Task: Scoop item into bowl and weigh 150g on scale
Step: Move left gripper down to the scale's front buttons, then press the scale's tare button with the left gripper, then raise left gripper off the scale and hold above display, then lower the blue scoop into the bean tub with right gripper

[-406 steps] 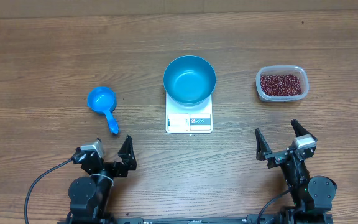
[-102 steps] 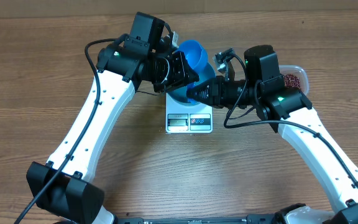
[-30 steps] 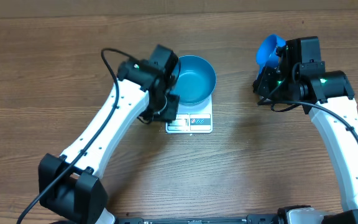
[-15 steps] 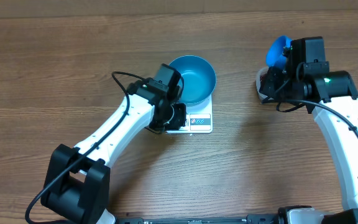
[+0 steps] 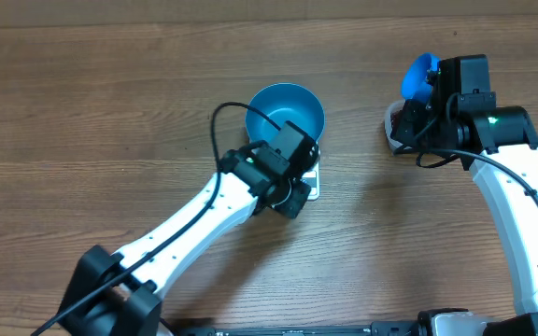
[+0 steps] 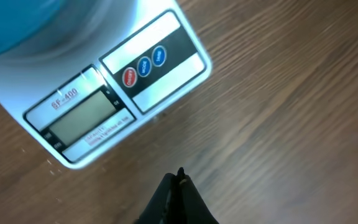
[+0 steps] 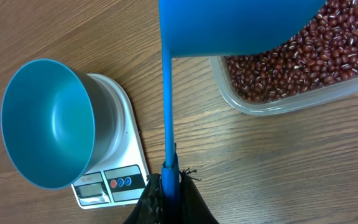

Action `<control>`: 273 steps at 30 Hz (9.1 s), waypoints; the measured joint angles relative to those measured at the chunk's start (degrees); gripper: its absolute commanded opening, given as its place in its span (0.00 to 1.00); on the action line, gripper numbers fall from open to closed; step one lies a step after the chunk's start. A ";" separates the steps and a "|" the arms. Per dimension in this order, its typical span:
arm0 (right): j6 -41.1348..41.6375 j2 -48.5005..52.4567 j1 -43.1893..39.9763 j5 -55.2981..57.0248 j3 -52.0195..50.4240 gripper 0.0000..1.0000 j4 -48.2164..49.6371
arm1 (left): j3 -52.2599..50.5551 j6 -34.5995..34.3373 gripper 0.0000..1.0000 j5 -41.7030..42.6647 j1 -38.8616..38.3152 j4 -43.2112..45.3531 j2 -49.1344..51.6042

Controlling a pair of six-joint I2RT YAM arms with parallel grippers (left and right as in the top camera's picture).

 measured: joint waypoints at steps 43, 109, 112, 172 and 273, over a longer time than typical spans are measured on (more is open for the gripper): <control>0.02 0.00 0.00 -0.02 0.00 0.04 1.31 | -0.74 30.67 0.04 -8.68 0.00 16.13 13.42; 0.00 0.02 -0.02 -0.02 0.00 0.04 2.05 | -1.22 30.62 0.04 -10.58 0.00 18.43 14.84; 0.02 0.00 0.00 0.02 0.00 0.04 2.10 | -1.16 30.62 0.04 -10.56 0.00 18.32 14.80; 0.00 0.00 -0.02 0.02 0.00 0.04 2.56 | -7.56 0.42 0.37 3.69 11.02 -2.49 -4.26; 2.14 48.37 -38.66 -40.96 20.96 0.58 8.22 | -7.72 5.38 1.00 1.49 12.13 -2.38 -6.71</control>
